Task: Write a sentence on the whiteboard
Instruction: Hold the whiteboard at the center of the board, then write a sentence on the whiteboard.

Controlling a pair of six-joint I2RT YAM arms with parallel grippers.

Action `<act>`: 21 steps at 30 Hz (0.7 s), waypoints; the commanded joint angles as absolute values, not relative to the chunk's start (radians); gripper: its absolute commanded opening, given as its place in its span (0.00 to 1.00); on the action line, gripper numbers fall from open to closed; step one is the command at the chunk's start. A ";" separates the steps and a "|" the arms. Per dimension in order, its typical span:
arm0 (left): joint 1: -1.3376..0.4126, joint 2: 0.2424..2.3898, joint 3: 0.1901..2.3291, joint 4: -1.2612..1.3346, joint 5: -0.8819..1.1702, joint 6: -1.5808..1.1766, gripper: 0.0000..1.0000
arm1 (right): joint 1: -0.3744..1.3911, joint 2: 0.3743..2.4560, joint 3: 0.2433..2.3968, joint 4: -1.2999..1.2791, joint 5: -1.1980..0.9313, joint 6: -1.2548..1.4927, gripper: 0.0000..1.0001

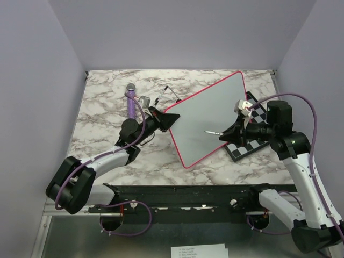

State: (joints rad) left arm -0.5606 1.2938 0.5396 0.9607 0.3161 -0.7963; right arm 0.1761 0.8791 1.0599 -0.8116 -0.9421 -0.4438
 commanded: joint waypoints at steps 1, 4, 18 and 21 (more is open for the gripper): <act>-0.580 1.226 0.535 1.238 0.236 -0.804 0.00 | 0.230 0.897 1.060 -0.697 -0.832 -0.387 0.00; -0.591 1.227 0.520 1.250 0.229 -0.795 0.00 | 0.285 0.899 1.060 -0.660 -0.778 -0.371 0.00; -0.611 1.197 0.457 1.272 0.209 -0.819 0.00 | 0.457 0.913 1.026 -0.578 -0.650 -0.388 0.01; -0.612 1.198 0.453 1.272 0.201 -0.822 0.00 | 0.506 0.931 1.038 -0.566 -0.624 -0.393 0.01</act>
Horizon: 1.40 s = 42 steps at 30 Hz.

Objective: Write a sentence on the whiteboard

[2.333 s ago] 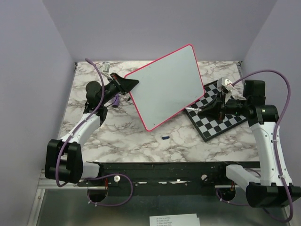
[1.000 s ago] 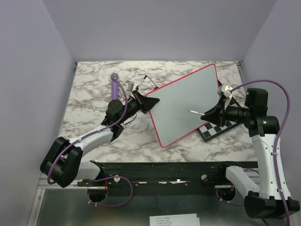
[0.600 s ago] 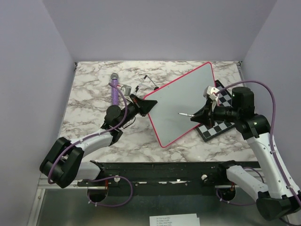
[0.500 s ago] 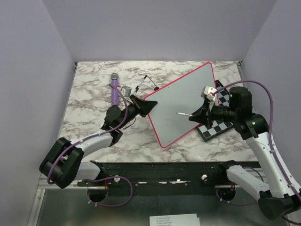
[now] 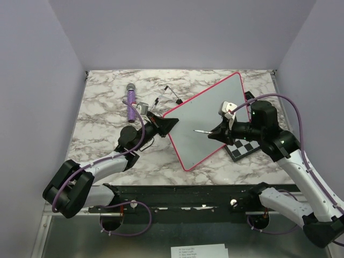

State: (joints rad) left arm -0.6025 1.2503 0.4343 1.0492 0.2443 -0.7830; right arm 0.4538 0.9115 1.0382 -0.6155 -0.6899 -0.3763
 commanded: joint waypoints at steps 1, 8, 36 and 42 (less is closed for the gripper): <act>-0.612 1.201 0.453 1.270 0.201 -0.822 0.00 | 0.518 0.937 1.046 -0.565 -0.618 -0.396 0.01; -0.617 1.204 0.425 1.267 0.176 -0.844 0.00 | 0.581 0.974 1.071 -0.584 -0.583 -0.449 0.00; -0.634 1.166 0.459 1.100 0.155 -0.799 0.00 | 0.614 1.040 1.106 -0.572 -0.580 -0.502 0.01; -0.634 1.175 0.468 1.091 0.160 -0.799 0.00 | 0.653 1.071 1.118 -0.568 -0.569 -0.508 0.01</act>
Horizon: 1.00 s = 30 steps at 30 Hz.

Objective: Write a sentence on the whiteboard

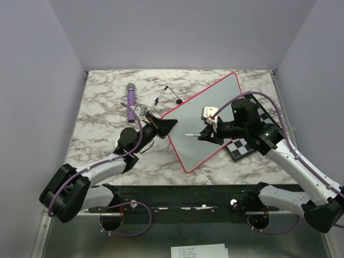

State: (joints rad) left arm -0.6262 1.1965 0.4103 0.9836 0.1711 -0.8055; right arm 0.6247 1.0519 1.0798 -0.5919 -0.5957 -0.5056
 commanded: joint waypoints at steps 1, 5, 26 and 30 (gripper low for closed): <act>-0.634 1.175 0.471 1.091 0.160 -0.799 0.00 | 0.658 1.075 1.120 -0.569 -0.571 -0.514 0.01; -0.634 1.172 0.474 1.074 0.160 -0.792 0.00 | 0.666 1.086 1.135 -0.574 -0.562 -0.529 0.00; -0.634 1.181 0.489 1.043 0.160 -0.787 0.00 | 0.692 1.104 1.123 -0.542 -0.548 -0.520 0.01; -0.634 1.184 0.494 1.039 0.164 -0.784 0.00 | 0.690 1.112 1.120 -0.532 -0.526 -0.518 0.01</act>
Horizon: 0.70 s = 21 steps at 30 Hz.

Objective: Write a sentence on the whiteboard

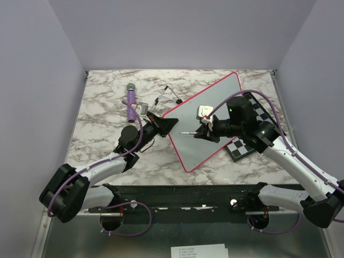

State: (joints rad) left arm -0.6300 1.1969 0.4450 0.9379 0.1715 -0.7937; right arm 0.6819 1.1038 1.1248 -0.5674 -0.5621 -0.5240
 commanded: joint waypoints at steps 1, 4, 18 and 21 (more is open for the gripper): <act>-0.634 1.184 0.492 1.037 0.164 -0.782 0.00 | 0.690 1.117 1.121 -0.532 -0.526 -0.515 0.00; -0.634 1.183 0.497 1.029 0.164 -0.781 0.00 | 0.690 1.132 1.129 -0.531 -0.526 -0.509 0.01; -0.634 1.178 0.497 1.025 0.158 -0.793 0.00 | 0.704 1.172 1.127 -0.477 -0.468 -0.460 0.00; -0.634 1.180 0.495 1.026 0.155 -0.798 0.00 | 0.709 1.178 1.121 -0.459 -0.436 -0.449 0.01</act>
State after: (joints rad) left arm -0.6304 1.1969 0.4484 0.9321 0.1715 -0.7929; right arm 0.6960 1.1667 1.1248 -0.5125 -0.5037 -0.4789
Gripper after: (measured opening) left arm 0.099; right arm 0.140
